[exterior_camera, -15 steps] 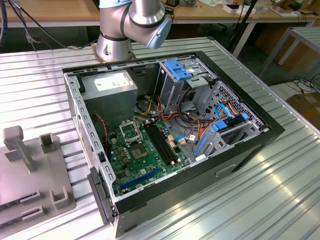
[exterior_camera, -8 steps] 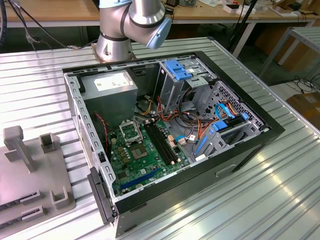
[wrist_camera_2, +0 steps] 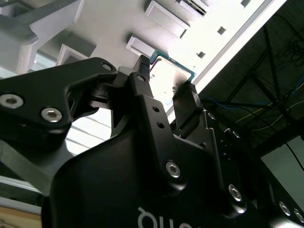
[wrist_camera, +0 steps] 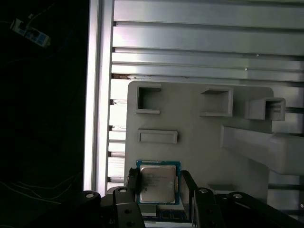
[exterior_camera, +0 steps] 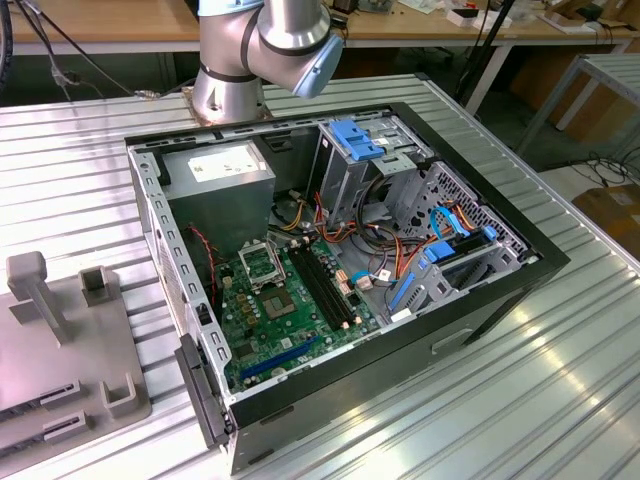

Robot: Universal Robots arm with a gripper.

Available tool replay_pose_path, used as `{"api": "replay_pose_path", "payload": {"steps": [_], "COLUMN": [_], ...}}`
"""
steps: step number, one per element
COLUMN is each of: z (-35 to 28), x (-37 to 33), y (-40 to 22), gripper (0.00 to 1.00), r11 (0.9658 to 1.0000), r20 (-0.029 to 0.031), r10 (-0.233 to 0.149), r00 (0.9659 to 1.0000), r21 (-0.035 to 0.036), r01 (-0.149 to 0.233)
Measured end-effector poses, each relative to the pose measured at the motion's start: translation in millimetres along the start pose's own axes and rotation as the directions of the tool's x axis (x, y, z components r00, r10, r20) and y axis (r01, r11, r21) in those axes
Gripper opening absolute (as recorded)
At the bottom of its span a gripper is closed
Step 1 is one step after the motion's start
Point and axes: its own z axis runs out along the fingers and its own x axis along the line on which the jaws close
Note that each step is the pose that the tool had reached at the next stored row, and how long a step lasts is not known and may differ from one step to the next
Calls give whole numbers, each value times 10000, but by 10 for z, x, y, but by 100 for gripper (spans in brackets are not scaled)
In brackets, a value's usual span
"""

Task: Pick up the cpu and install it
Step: 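Pick up the cpu and move it towards the insertion slot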

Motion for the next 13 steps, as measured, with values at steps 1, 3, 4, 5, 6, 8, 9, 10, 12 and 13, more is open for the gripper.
{"api": "replay_pose_path", "payload": {"steps": [1, 3, 4, 5, 6, 8, 9, 10, 12, 13], "z": [-3, -9, -13, -14, -16, -19, -21, -22, -23, -24], "x": [0, 0, 0, 0, 0, 1, 1, 0, 1, 1], "y": [0, 0, 0, 0, 0, 1, 1, 1, 1, 1], "gripper": [45, 45, 45, 45, 45, 45, 45, 45, 45, 45], "r11": [10000, 10000, 10000, 10000, 10000, 10000, 10000, 10000, 10000, 10000], "r20": [0, 0, 0, 1, 1, 0, 0, 1, 1, 1], "r10": [0, 0, 0, 0, 0, 0, 0, 0, 0, 0], "r00": [10000, 10000, 10000, 10000, 10000, 10000, 10000, 10000, 10000, 10000], "r21": [0, 0, 0, -1, 0, 0, 0, 0, -1, 0], "r01": [0, 0, 0, 0, 0, 0, 0, 0, 0, 0]}}
